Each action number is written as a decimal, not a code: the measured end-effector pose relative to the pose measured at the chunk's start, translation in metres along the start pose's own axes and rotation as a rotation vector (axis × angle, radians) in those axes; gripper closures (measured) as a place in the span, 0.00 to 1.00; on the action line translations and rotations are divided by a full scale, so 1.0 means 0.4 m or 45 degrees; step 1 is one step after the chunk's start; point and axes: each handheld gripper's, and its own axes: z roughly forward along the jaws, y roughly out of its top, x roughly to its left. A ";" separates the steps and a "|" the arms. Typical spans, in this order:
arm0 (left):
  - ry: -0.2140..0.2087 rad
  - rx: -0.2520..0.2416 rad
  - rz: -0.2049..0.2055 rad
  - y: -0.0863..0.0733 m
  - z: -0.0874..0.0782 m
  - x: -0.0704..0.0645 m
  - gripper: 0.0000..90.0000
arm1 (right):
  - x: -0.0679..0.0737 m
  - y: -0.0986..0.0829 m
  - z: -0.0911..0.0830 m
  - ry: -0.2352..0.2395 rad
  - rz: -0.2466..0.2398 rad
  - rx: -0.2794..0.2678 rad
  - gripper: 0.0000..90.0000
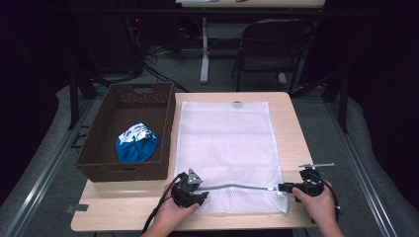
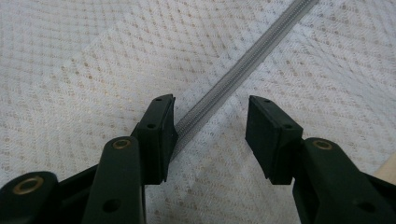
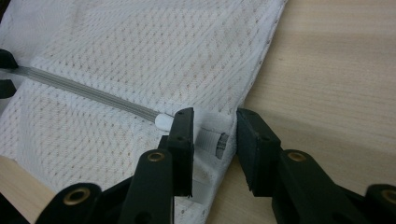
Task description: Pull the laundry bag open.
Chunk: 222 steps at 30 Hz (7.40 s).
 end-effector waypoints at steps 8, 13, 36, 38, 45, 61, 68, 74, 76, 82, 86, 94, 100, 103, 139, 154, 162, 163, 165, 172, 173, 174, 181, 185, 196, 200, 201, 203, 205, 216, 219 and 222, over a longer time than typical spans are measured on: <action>0.006 -0.004 0.009 0.000 0.001 -0.001 0.58 | -0.001 0.008 0.014 0.025 0.013 0.002 0.74; 0.006 -0.006 0.010 0.001 0.002 -0.001 0.58 | 0.006 0.012 0.017 0.019 -0.006 0.016 0.75; 0.007 -0.006 0.010 0.001 0.002 -0.001 0.58 | 0.072 0.012 0.032 -0.197 -0.236 0.046 0.75; 0.008 -0.007 0.010 0.000 0.002 -0.001 0.59 | 0.076 0.013 0.033 -0.215 -0.235 0.050 0.76; 0.009 -0.006 0.010 0.000 0.002 -0.001 0.59 | 0.069 0.013 0.032 -0.210 -0.198 0.043 0.85; 0.008 -0.009 0.007 0.001 0.002 0.000 0.59 | 0.048 0.023 0.018 -0.070 -0.142 0.016 0.94; 0.010 -0.008 0.007 0.001 0.002 -0.001 0.59 | 0.054 0.036 -0.005 -0.030 -0.171 0.008 0.94; 0.018 -0.007 0.011 0.001 0.003 -0.002 0.59 | 0.065 0.054 -0.030 -0.013 -0.192 -0.002 0.94; 0.017 -0.008 0.010 0.001 0.003 -0.002 0.59 | 0.071 0.061 -0.038 -0.014 -0.202 -0.007 0.94; 0.018 -0.011 0.009 0.002 0.004 -0.002 0.59 | 0.087 0.084 -0.051 0.016 -0.238 0.022 0.94; 0.019 -0.012 0.009 0.002 0.004 -0.002 0.59 | 0.101 0.100 -0.056 0.049 -0.260 0.030 0.94; 0.012 -0.012 0.002 0.002 0.004 -0.001 0.59 | 0.127 0.126 -0.071 0.083 -0.291 0.031 0.94; 0.016 -0.012 -0.002 0.003 0.005 -0.001 0.59 | 0.126 0.128 -0.080 0.100 -0.299 0.008 0.94; 0.020 -0.011 0.002 0.004 0.005 -0.001 0.59 | 0.128 0.131 -0.078 0.109 -0.301 0.011 0.94; -0.203 -0.149 0.128 0.209 0.048 -0.149 0.69 | 0.130 0.132 -0.093 0.126 -0.341 -0.017 0.94; -0.253 -0.133 0.133 0.233 0.097 -0.184 0.69 | 0.142 0.131 -0.086 0.173 -0.354 -0.015 0.94; -0.272 -0.123 0.147 0.236 0.118 -0.198 0.70 | 0.150 0.131 -0.080 0.185 -0.361 -0.009 0.94; -0.273 -0.120 0.143 0.236 0.121 -0.198 0.70 | 0.150 0.131 -0.080 0.188 -0.360 -0.009 0.94; -0.276 -0.120 0.140 0.238 0.125 -0.199 0.71 | 0.152 0.130 -0.079 0.189 -0.363 -0.008 0.94; -0.291 -0.119 0.139 0.244 0.134 -0.205 0.72 | 0.160 0.129 -0.073 0.201 -0.373 -0.002 0.94; -0.291 -0.119 0.140 0.245 0.135 -0.205 0.72 | 0.161 0.129 -0.071 0.202 -0.377 -0.002 0.94; -0.292 -0.120 0.139 0.246 0.137 -0.206 0.72 | 0.162 0.129 -0.070 0.207 -0.378 -0.005 0.94; -0.300 -0.127 0.136 0.246 0.140 -0.208 0.72 | 0.171 0.128 -0.062 0.227 -0.393 -0.003 0.94; -0.302 -0.129 0.132 0.248 0.141 -0.208 0.72 | 0.177 0.127 -0.056 0.242 -0.395 0.000 0.94; -0.297 -0.128 0.135 0.247 0.142 -0.207 0.72 | 0.193 0.125 -0.040 0.281 -0.406 0.005 0.94; -0.297 -0.134 0.142 0.248 0.140 -0.206 0.73 | 0.200 0.125 -0.036 0.297 -0.409 0.009 0.94; -0.297 -0.135 0.141 0.247 0.139 -0.206 0.73 | 0.201 0.125 -0.035 0.301 -0.411 0.010 0.94; -0.296 -0.135 0.146 0.247 0.139 -0.205 0.73 | 0.203 0.124 -0.033 0.311 -0.412 0.010 0.94; -0.298 -0.135 0.143 0.247 0.139 -0.205 0.73 | 0.206 0.124 -0.032 0.316 -0.416 0.013 0.94; -0.282 -0.128 0.155 0.245 0.140 -0.203 0.79 | 0.210 0.122 -0.021 0.321 -0.421 0.020 0.94; -0.295 -0.128 0.159 0.244 0.138 -0.202 0.82 | 0.209 0.122 -0.019 0.315 -0.422 0.022 0.94; -0.291 -0.133 0.160 0.244 0.135 -0.201 0.85 | 0.208 0.122 -0.019 0.302 -0.421 0.022 0.94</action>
